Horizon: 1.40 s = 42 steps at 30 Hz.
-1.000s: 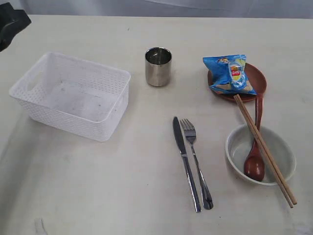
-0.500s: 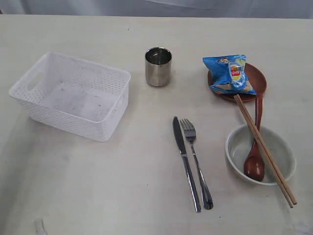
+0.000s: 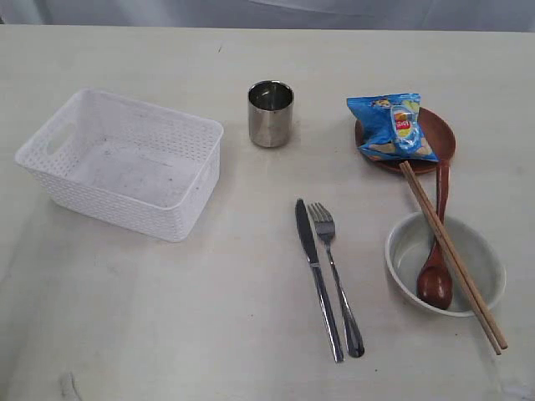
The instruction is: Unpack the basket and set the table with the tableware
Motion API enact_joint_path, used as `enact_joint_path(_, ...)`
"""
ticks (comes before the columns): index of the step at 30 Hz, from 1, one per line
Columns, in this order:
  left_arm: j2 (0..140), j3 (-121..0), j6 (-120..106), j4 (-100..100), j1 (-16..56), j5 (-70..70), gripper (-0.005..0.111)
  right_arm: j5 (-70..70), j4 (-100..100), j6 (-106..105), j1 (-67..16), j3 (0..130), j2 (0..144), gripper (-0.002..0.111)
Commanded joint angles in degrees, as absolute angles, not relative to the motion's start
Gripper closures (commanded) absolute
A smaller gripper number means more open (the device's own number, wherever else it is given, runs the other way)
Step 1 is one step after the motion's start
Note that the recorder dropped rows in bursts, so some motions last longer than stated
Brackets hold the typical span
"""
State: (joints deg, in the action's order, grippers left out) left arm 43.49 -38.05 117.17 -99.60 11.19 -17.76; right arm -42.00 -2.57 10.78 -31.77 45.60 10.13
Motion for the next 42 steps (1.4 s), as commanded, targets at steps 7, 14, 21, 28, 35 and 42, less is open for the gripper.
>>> enact_joint_path(7, 34.4, -38.5, 117.4, -99.9, 11.0, -22.0, 0.107, -45.0, -5.0, 12.0, -31.5, 46.0, 0.0, 0.108)
enact_joint_path(14, 29.7, -38.5, 117.4, -99.9, 11.0, -22.8, 0.107, -47.1, -4.7, 12.0, -31.5, 47.2, 0.0, 0.108)
enact_joint_path(21, 26.3, -38.5, 117.7, -99.9, 11.0, -23.8, 0.107, -47.1, -4.7, 12.0, -31.5, 47.2, 0.0, 0.108)
enact_joint_path(28, 24.7, -38.5, 117.7, -99.9, 11.0, -23.8, 0.107, -47.0, -4.7, 12.0, -31.5, 47.2, 0.0, 0.108)
enact_joint_path(35, 24.7, -38.5, 117.7, -99.9, 11.0, -23.8, 0.107, -47.0, -4.7, 12.2, -31.5, 47.2, 0.0, 0.108)
enact_joint_path(42, 24.7, -38.5, 117.7, -99.9, 11.0, -23.8, 0.107, -47.0, -4.7, 12.2, -31.5, 47.2, 0.0, 0.108)
